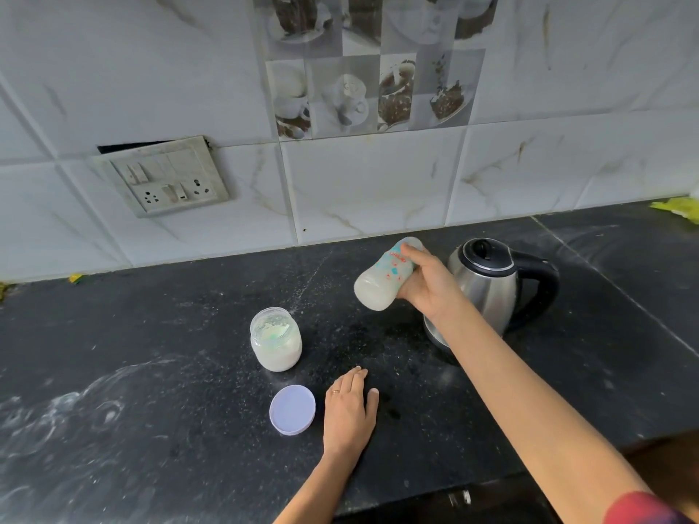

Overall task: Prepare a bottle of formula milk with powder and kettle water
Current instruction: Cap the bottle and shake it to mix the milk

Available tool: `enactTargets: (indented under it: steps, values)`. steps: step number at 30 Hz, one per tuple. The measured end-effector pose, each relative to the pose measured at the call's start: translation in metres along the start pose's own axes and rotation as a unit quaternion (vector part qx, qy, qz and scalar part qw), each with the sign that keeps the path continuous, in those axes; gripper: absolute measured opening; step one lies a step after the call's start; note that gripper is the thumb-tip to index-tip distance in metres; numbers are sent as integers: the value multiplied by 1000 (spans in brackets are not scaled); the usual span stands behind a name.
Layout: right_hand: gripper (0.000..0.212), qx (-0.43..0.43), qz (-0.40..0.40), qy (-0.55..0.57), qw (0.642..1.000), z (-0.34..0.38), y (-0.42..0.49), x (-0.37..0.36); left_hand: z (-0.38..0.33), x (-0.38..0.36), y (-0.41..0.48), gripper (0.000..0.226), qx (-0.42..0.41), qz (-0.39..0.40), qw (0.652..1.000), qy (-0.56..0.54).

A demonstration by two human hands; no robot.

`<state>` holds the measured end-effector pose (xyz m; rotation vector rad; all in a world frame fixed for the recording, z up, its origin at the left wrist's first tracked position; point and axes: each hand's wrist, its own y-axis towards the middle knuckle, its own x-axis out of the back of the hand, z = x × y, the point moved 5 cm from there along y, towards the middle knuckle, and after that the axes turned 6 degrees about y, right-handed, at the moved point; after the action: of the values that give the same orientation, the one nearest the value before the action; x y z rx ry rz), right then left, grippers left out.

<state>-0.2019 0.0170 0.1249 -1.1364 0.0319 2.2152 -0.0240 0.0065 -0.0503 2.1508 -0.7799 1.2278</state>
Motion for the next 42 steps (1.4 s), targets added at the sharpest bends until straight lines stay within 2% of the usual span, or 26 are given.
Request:
enactTargets:
  steps: [4, 7, 10, 14, 15, 17, 19, 23, 27, 31, 34, 37, 42]
  values:
    - [45, -20, 36, -14, 999, -2, -2, -3, -1, 1, -1, 52, -4, -12, 1000, 0]
    - [62, 48, 40, -54, 997, 11, 0, -7, -1, 0, 0, 56, -4, -17, 1000, 2]
    - [69, 113, 16, -68, 991, 18, 0, -8, 1, -3, 1, 48, 0, -11, 1000, 2]
    - [81, 81, 140, -190, 968, 7, -11, -21, 1, -3, 0, 46, 1, -6, 1000, 4]
    - [81, 99, 142, -177, 969, 9, -12, -23, 1, -2, 0, 49, 1, -7, 1000, 6]
    - [80, 156, 90, -95, 979, 21, -8, -20, 0, -2, 1, 49, 1, -10, 1000, 7]
    - [82, 169, 65, -46, 982, 27, -5, -17, 1, -3, 1, 45, 2, -6, 1000, 9]
    - [86, 89, 135, -131, 978, 15, -7, -14, 2, -3, 0, 42, 4, 0, 1000, 6]
    - [70, 133, 70, -78, 986, 15, 1, -2, 1, -3, 1, 47, 3, -1, 1000, 10]
    - [77, 99, 135, -57, 984, 6, 1, 2, 2, -3, 1, 40, 1, 2, 1000, 0]
    - [78, 105, 97, -17, 990, 7, 3, 6, 2, -3, 1, 41, 4, 6, 1000, -2]
    - [84, 77, 140, -60, 985, 2, 4, 7, 2, -3, 0, 44, -1, 4, 1000, -5]
    - [72, 114, 97, -32, 988, 12, 2, 4, 0, -1, -1, 60, -5, -5, 1000, -1]
